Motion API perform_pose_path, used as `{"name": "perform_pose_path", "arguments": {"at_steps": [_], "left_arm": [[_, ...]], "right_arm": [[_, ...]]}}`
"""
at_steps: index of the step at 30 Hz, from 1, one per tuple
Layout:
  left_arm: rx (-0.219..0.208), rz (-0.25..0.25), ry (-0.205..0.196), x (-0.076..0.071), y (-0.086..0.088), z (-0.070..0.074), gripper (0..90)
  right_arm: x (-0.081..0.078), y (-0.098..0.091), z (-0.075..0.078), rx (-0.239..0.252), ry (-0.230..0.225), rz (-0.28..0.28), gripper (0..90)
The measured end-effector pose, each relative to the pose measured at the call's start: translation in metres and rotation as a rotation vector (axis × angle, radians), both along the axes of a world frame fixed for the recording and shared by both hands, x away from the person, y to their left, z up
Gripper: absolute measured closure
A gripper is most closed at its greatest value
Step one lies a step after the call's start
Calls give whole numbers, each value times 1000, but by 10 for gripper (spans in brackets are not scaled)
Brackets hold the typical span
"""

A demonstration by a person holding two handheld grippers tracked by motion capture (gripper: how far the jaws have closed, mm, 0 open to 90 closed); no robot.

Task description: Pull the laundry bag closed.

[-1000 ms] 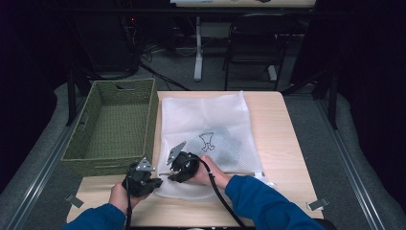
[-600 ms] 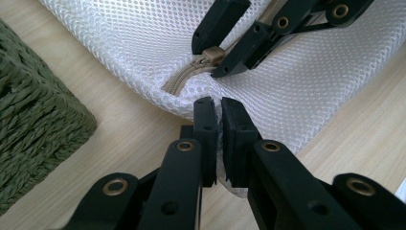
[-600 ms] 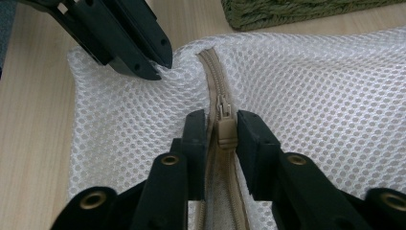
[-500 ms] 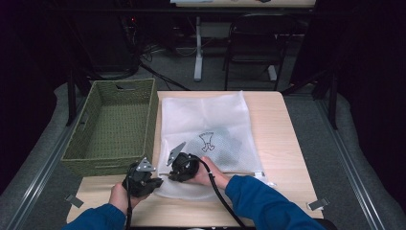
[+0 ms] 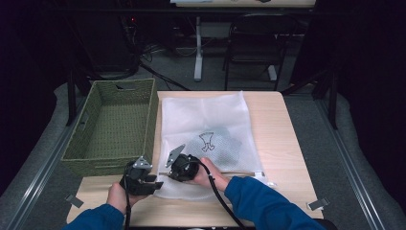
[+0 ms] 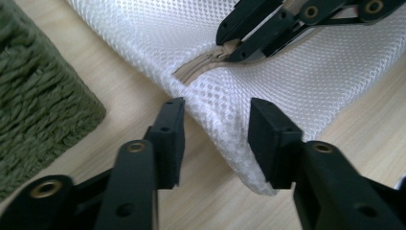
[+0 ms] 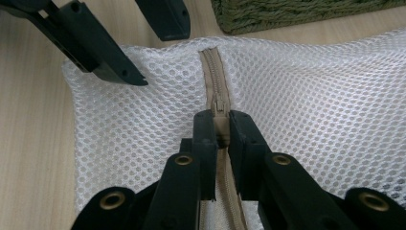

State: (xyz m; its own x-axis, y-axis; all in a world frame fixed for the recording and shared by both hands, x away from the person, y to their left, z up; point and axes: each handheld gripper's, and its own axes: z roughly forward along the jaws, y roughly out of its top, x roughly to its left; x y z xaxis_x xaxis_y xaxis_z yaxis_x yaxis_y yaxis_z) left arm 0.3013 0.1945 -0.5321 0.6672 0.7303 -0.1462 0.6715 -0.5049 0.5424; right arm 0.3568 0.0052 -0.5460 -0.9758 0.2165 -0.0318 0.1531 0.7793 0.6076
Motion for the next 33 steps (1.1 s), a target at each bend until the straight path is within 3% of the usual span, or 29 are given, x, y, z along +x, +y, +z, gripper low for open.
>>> {"name": "perform_pose_path", "arguments": {"at_steps": [3, 6, 8, 10, 14, 17, 21, 33], "left_arm": [[-6, 24, 13, 2, 2, -1, 467], [-56, 47, 57, 9, 4, -4, 447], [-117, 58, 92, 13, 3, -6, 501], [-141, 74, 102, 17, 1, -9, 533], [-166, 87, 109, 20, 3, -12, 706], [-154, 78, 90, 19, 1, -11, 791], [-146, 68, 78, 18, -1, -10, 824], [-158, 64, 65, 16, 0, -7, 837]], "right_arm": [[-1, 0, 1, 1, -11, 7, 822], [-4, 0, 4, 5, -26, 2, 822], [-5, -1, 5, 1, -39, 7, 822], [-6, -1, 5, -3, -47, 6, 823], [-8, -1, 5, -19, -70, 10, 822], [-9, -2, 5, -25, -88, 5, 822], [-11, -3, 5, -44, -97, -9, 824], [-12, -9, 0, -79, -91, -19, 824]]}}
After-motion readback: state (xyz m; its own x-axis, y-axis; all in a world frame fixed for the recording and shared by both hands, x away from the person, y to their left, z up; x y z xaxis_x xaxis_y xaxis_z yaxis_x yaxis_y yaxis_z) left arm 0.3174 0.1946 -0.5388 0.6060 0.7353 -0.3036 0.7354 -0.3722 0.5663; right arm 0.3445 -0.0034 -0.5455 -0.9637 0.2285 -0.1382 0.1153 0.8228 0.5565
